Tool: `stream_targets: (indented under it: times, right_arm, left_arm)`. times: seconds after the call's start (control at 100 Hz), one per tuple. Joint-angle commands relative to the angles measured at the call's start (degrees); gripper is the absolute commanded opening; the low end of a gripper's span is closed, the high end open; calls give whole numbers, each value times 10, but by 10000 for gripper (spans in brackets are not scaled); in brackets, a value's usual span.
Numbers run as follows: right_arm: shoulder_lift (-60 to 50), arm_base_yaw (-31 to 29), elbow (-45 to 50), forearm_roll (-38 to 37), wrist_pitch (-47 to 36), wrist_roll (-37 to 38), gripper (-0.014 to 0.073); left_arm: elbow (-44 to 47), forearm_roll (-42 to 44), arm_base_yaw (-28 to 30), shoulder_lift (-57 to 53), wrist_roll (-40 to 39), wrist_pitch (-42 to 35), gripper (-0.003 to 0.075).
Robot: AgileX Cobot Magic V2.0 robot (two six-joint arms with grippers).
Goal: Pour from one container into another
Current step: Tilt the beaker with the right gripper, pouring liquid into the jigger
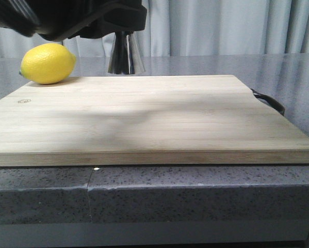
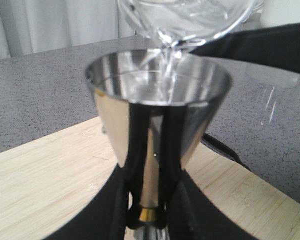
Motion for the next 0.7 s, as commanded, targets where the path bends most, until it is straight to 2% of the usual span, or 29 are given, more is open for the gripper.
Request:
stream_targets:
  times: [0.0,0.46,0.57,0.69]
  right_arm:
    - [-19,0,-23,-9,2,-2,232]
    - [-19,0,-23,-5,2,3,232]
    - [-19,0,-23,7,15,48,232]
    - [-19,0,-23,11,24,148,232]
  left_arm:
    - [-20,5,-4,-13,-5,-46,-19]
    - [-20,5,-4,-13,-5,-46,-20]
    - [-20,5,-4,-13,-5,-46,-20]
    - [-20,5,-4,-13,-5,-46,-20]
